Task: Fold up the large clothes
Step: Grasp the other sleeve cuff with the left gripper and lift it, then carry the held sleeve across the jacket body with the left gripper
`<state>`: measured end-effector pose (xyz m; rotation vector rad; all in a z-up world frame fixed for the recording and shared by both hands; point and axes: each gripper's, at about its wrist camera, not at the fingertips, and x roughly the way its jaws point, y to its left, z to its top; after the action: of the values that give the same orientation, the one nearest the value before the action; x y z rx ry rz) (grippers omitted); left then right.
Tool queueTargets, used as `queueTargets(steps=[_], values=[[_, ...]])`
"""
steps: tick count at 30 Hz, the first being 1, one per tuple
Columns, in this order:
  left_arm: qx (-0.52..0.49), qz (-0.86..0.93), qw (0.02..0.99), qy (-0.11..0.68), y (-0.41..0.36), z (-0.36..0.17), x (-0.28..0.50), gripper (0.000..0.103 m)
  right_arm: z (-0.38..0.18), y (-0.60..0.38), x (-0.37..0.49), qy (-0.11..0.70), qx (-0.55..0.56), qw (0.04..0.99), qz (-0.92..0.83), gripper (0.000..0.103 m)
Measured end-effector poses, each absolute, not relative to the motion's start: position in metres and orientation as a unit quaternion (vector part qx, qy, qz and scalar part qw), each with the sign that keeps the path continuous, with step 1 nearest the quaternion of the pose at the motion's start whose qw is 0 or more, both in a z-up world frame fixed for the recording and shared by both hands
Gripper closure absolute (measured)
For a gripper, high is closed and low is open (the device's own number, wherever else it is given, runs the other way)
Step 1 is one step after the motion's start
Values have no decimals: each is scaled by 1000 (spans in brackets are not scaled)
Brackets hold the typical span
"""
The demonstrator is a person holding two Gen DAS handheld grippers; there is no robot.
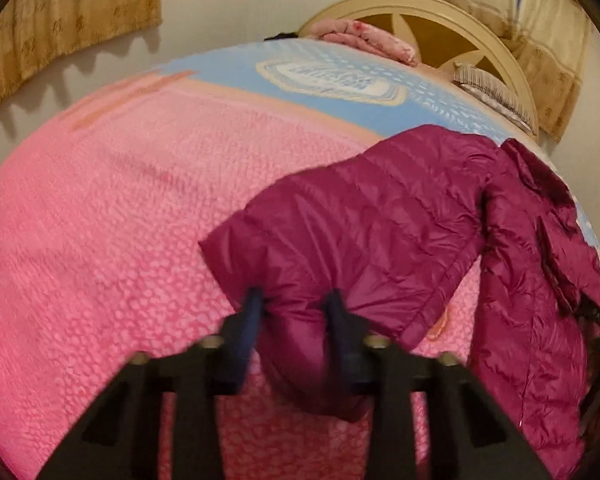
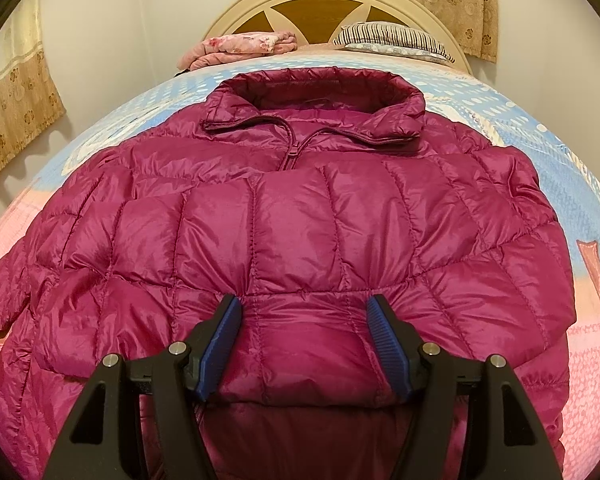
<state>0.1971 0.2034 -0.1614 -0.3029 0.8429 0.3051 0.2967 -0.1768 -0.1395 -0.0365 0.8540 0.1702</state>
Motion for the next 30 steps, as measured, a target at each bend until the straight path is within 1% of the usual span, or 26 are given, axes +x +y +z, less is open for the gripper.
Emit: queueTargets(steps=[1, 4, 8, 15, 24, 30], values=[[-138, 143, 895, 399, 202, -156, 196, 87, -140, -177, 297, 414, -18, 907, 82, 36], [-111, 149, 907, 377, 199, -139, 194, 91, -139, -177, 296, 413, -18, 907, 82, 36], [-67, 169, 920, 347, 194, -113, 198, 92, -140, -178, 296, 413, -15, 907, 83, 36], [-23, 157, 943, 293, 184, -66, 203, 94, -139, -177, 298, 412, -12, 907, 84, 36], [49, 105, 970, 213, 126, -1, 217, 94, -139, -178, 297, 412, -12, 907, 84, 35], [106, 76, 974, 185, 83, 14, 229, 94, -139, -178, 297, 411, -10, 908, 84, 35]])
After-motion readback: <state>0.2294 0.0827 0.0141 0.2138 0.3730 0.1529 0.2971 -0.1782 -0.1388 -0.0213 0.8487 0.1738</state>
